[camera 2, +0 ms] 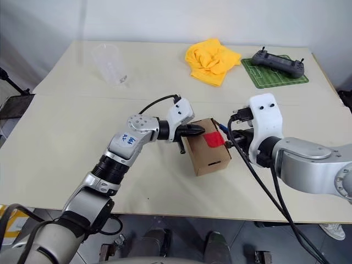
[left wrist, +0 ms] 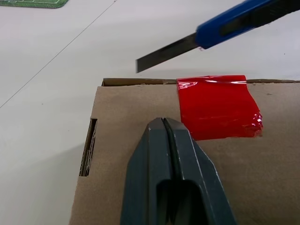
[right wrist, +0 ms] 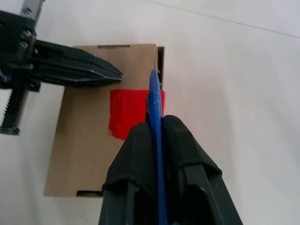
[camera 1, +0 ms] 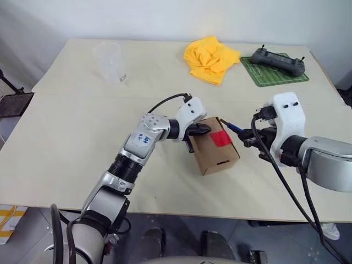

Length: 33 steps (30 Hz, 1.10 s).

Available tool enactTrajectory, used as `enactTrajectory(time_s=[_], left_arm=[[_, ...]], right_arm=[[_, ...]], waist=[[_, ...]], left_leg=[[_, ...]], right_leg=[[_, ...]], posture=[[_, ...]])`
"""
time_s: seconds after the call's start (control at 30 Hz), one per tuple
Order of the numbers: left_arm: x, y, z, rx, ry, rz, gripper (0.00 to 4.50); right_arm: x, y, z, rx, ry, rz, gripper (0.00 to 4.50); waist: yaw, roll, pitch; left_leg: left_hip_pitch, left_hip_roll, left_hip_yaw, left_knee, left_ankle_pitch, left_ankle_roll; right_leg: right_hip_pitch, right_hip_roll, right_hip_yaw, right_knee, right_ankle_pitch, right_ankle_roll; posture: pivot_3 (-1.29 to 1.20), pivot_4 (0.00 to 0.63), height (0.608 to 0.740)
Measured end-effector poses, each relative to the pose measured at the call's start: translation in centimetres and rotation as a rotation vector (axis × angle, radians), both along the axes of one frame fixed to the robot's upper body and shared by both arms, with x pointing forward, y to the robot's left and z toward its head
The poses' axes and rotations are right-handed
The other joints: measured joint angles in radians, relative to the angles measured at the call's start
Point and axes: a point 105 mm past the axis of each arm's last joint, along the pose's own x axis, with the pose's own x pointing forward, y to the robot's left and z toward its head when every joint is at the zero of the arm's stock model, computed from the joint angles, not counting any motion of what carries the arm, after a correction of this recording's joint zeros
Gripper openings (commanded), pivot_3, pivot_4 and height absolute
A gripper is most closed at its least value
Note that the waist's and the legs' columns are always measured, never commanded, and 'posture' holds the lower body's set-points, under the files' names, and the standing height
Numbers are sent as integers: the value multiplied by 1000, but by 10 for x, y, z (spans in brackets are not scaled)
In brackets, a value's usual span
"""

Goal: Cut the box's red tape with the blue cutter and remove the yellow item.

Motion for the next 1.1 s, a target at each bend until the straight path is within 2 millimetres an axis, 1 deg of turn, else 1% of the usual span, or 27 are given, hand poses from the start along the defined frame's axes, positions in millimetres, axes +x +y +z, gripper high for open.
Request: enactTrajectory(time_s=[0.17, 0.4, 0.47, 0.83, 0.93, 1.1], left_arm=[[0, 0, 0, 0, 0, -1, 0], [-1, -1, 0, 1, 0, -6, 0], [-2, -1, 0, 4, 1, -11, 0], [-5, -3, -1, 8, 3, -19, 0], [-5, -3, -1, 11, 2, -18, 0], [-5, -7, -2, 42, -17, -22, 0]], right_arm=[[3, 2, -5, 9, 16, 2, 90], [13, -6, -9, 2, 13, -42, 90], [14, -6, -11, 3, 14, -39, 90], [11, -4, -23, 16, 63, -28, 90], [9, -3, -22, 19, 87, -26, 90], [10, -2, -23, 30, 99, -27, 90]], waist=[[0, 0, 0], [0, 0, 0], [0, 0, 0], [0, 0, 0], [-1, 0, 0], [-1, 0, 0]], left_leg=[[0, -1, 0, 0, 0, 0], [0, -1, 0, 0, 0, 0], [0, -1, 0, 0, 0, 0], [0, -1, 0, 0, 0, 0], [0, -1, 0, 0, 0, 0], [0, -1, 0, 1, 0, 0]], right_leg=[[0, 0, 0, 0, 0, 0], [-1, 0, 0, 1, 0, 0], [-1, 0, 0, 1, 0, 0], [-1, 0, 0, 2, 0, 0], [-1, 0, 0, 2, 0, 0], [-1, 0, 0, 2, 0, 0]], posture=[[0, 150, 740], [0, 150, 740], [0, 150, 740], [0, 150, 740], [0, 150, 740], [0, 150, 740]])
